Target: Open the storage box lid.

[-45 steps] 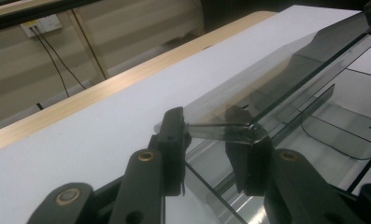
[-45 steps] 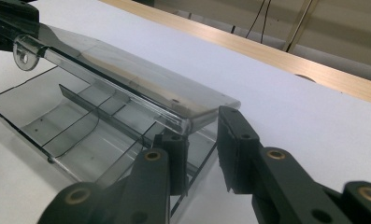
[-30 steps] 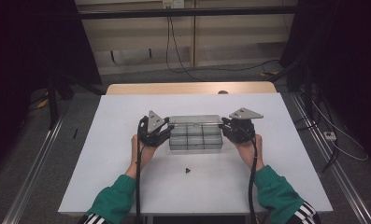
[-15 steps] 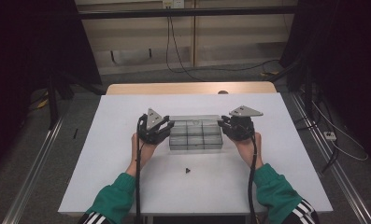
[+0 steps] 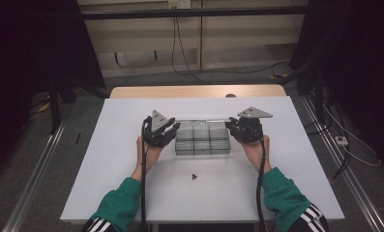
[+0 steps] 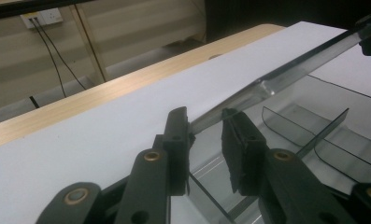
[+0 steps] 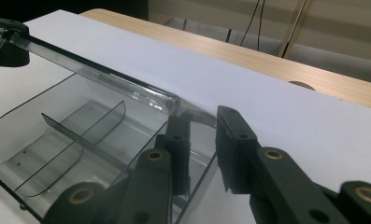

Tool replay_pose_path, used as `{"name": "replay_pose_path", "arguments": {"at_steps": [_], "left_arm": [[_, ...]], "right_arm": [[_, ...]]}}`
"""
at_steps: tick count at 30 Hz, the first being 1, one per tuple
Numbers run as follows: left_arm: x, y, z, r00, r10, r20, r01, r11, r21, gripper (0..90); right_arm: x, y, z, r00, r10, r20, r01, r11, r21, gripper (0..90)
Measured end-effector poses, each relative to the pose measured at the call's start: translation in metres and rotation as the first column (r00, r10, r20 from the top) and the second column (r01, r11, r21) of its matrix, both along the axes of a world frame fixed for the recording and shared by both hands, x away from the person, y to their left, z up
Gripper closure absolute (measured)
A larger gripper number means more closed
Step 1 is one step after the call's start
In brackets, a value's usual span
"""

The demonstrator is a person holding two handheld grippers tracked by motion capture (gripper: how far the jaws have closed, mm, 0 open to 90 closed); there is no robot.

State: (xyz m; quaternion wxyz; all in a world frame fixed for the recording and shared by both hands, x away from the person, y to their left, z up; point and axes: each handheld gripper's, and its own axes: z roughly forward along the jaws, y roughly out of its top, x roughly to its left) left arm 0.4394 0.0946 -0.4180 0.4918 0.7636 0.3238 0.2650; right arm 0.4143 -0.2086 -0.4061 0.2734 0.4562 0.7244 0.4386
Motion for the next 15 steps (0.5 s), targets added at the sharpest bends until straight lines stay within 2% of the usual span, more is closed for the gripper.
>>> {"name": "replay_pose_path", "arguments": {"at_steps": [15], "left_arm": [[0.010,-0.002,-0.003,0.9997,0.019,-0.017,-0.020,0.9997,-0.011,73.3]], "right_arm": [[0.011,-0.001,-0.005,0.9996,-0.025,-0.011,0.025,0.9993,0.026,77.8]]}}
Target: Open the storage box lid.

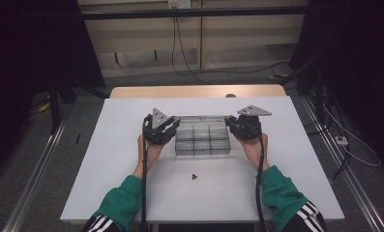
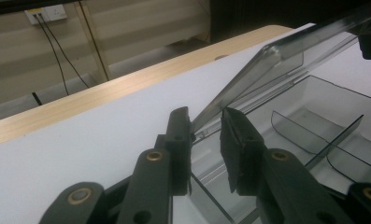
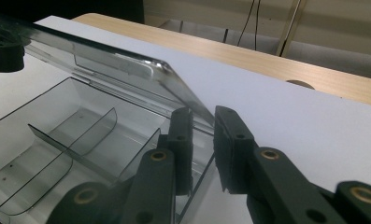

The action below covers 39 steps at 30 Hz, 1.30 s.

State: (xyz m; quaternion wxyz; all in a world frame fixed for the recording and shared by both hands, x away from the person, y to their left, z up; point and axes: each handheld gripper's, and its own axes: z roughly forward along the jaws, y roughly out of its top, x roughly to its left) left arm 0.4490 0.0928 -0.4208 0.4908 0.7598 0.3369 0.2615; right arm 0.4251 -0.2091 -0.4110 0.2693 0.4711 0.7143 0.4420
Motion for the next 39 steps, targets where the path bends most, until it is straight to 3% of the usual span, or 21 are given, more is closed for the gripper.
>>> {"name": "replay_pose_path", "arguments": {"at_steps": [20,23,38,39], "left_arm": [[0.014,0.000,-0.004,0.9993,0.015,-0.034,-0.015,0.9998,-0.015,74.4],[0.015,-0.002,-0.005,0.9990,0.025,-0.037,-0.026,0.9991,-0.035,73.9],[0.022,-0.004,-0.013,0.9983,0.042,-0.040,-0.043,0.9987,-0.029,76.5],[0.022,-0.004,-0.013,0.9984,0.039,-0.040,-0.039,0.9992,-0.011,76.6]], "right_arm": [[0.012,-0.001,-0.004,0.9998,-0.019,-0.010,0.020,0.9995,0.025,78.8],[0.013,0.000,-0.005,0.9996,-0.025,-0.011,0.025,0.9995,0.021,78.9],[0.022,0.001,-0.010,0.9989,-0.045,-0.015,0.046,0.9989,0.013,81.6],[0.022,0.001,-0.010,0.9988,-0.046,-0.016,0.046,0.9989,0.014,81.8]]}}
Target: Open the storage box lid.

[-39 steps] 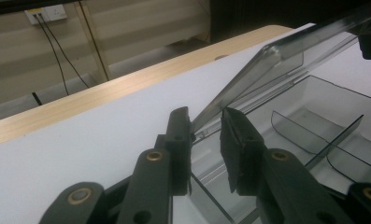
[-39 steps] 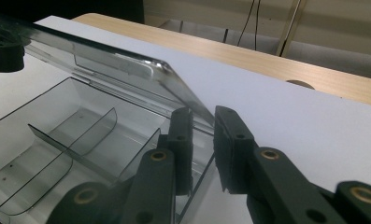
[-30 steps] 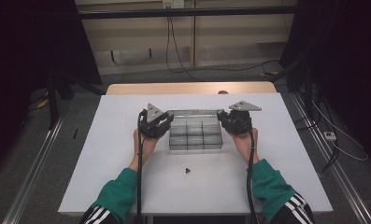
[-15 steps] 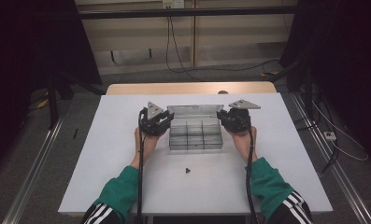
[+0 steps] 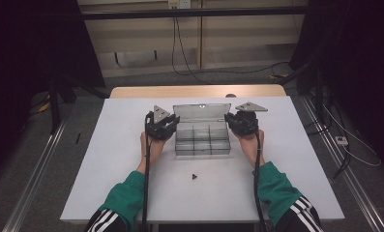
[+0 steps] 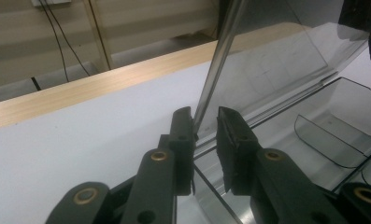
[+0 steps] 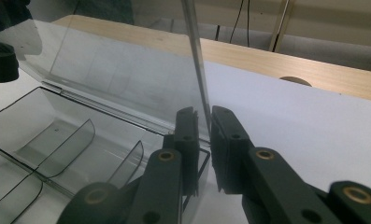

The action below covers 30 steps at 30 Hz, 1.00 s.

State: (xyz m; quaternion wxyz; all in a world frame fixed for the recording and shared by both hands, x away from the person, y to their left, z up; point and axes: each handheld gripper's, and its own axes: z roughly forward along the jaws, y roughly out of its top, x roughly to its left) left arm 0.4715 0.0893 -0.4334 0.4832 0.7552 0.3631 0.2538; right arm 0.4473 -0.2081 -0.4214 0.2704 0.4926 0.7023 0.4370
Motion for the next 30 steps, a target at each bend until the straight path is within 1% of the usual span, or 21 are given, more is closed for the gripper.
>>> {"name": "replay_pose_path", "arguments": {"at_steps": [1,5,8,9,10,12,14,19,21,24,26,29,30], "left_arm": [[0.0003,-0.0007,-0.0006,1.0000,0.005,0.001,-0.005,1.0000,-0.006,76.5],[0.0021,-0.0014,-0.0026,1.0000,0.006,0.000,-0.006,1.0000,0.001,76.4],[0.0025,-0.0028,-0.0041,0.9999,0.013,-0.003,-0.013,0.9999,-0.011,76.5],[0.0029,-0.0021,-0.0040,1.0000,0.008,-0.005,-0.008,1.0000,0.005,76.5],[0.0030,-0.0028,-0.0046,0.9999,0.013,-0.004,-0.013,0.9999,0.002,76.5],[0.0031,-0.0031,-0.0046,0.9999,0.015,0.001,-0.015,0.9998,0.015,77.1],[0.0035,-0.0032,-0.0048,0.9999,0.014,0.003,-0.014,0.9997,0.020,77.2],[0.0045,-0.0040,-0.0065,0.9998,0.019,0.001,-0.019,0.9998,0.008,77.1],[0.0048,-0.0036,-0.0064,0.9999,0.013,0.002,-0.013,0.9997,0.022,77.3],[0.0057,-0.0038,-0.0070,0.9999,0.011,0.008,-0.011,0.9997,0.023,77.4],[0.0060,-0.0041,-0.0073,0.9999,0.014,0.007,-0.014,0.9996,0.025,77.3],[0.0078,-0.0041,-0.0070,0.9999,0.015,-0.005,-0.014,0.9998,0.014,77.1],[0.0082,-0.0043,-0.0071,0.9999,0.016,-0.002,-0.016,0.9997,0.017,77.0]], "right_arm": [[0.0002,-0.0001,0.0001,1.0000,0.000,0.000,0.000,1.0000,-0.001,82.0],[0.0009,-0.0002,0.0001,1.0000,-0.003,-0.001,0.003,1.0000,0.001,82.5],[0.0018,-0.0003,-0.0003,1.0000,-0.004,-0.001,0.004,1.0000,0.001,82.7],[0.0022,-0.0003,-0.0006,1.0000,-0.005,-0.002,0.005,1.0000,0.001,82.7],[0.0028,-0.0001,-0.0009,1.0000,-0.007,-0.004,0.007,1.0000,0.002,82.6],[0.0040,0.0003,-0.0014,0.9999,-0.009,-0.008,0.009,1.0000,0.002,82.6],[0.0046,0.0004,-0.0017,0.9999,-0.010,-0.010,0.010,1.0000,0.001,82.7],[0.0058,0.0006,-0.0032,0.9998,-0.013,-0.016,0.013,0.9999,-0.002,83.0],[0.0064,0.0006,-0.0040,0.9997,-0.012,-0.020,0.012,0.9999,-0.004,83.1],[0.0071,0.0006,-0.0049,0.9997,-0.013,-0.023,0.013,0.9999,-0.006,83.2],[0.0074,0.0008,-0.0053,0.9996,-0.014,-0.024,0.014,0.9999,-0.010,83.2],[0.0077,0.0009,-0.0056,0.9996,-0.016,-0.024,0.016,0.9998,-0.009,83.6],[0.0078,0.0009,-0.0058,0.9996,-0.017,-0.024,0.017,0.9998,-0.008,83.6]]}}
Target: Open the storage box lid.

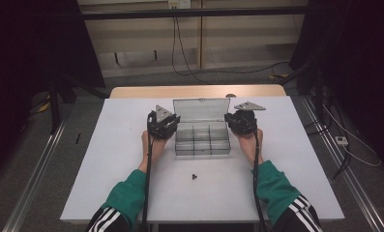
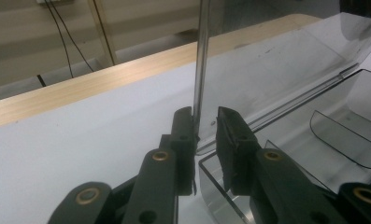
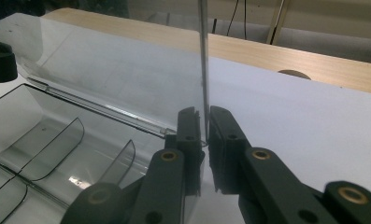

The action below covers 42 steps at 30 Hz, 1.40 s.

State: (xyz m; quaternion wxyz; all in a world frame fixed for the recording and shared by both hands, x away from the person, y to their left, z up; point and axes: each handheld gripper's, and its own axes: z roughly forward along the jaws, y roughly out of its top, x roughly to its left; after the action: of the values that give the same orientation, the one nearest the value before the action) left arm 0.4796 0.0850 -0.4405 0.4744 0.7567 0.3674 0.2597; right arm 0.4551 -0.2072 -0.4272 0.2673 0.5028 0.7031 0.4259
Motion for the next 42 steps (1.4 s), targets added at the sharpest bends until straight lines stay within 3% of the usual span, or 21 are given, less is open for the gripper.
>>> {"name": "replay_pose_path", "arguments": {"at_steps": [24,32,36,42], "left_arm": [[0.004,-0.002,-0.008,0.9997,0.011,-0.023,-0.010,0.9993,0.035,77.4],[0.004,0.001,-0.006,0.9994,0.030,-0.015,-0.030,0.9995,0.014,76.0],[0.001,0.003,-0.002,0.9997,0.023,-0.009,-0.023,0.9996,0.016,70.2],[-0.006,0.011,0.002,0.9986,0.032,-0.042,-0.032,0.9994,0.014,53.8]], "right_arm": [[0.003,0.000,-0.004,1.0000,-0.005,-0.003,0.005,0.9998,-0.017,84.6],[0.004,0.002,-0.004,1.0000,-0.002,-0.004,0.002,0.9997,-0.024,84.7],[0.001,0.001,-0.002,0.9999,0.007,-0.010,-0.007,0.9999,-0.013,84.1],[-0.010,-0.001,0.005,0.9989,0.040,-0.025,-0.041,0.9990,-0.020,80.7]]}}
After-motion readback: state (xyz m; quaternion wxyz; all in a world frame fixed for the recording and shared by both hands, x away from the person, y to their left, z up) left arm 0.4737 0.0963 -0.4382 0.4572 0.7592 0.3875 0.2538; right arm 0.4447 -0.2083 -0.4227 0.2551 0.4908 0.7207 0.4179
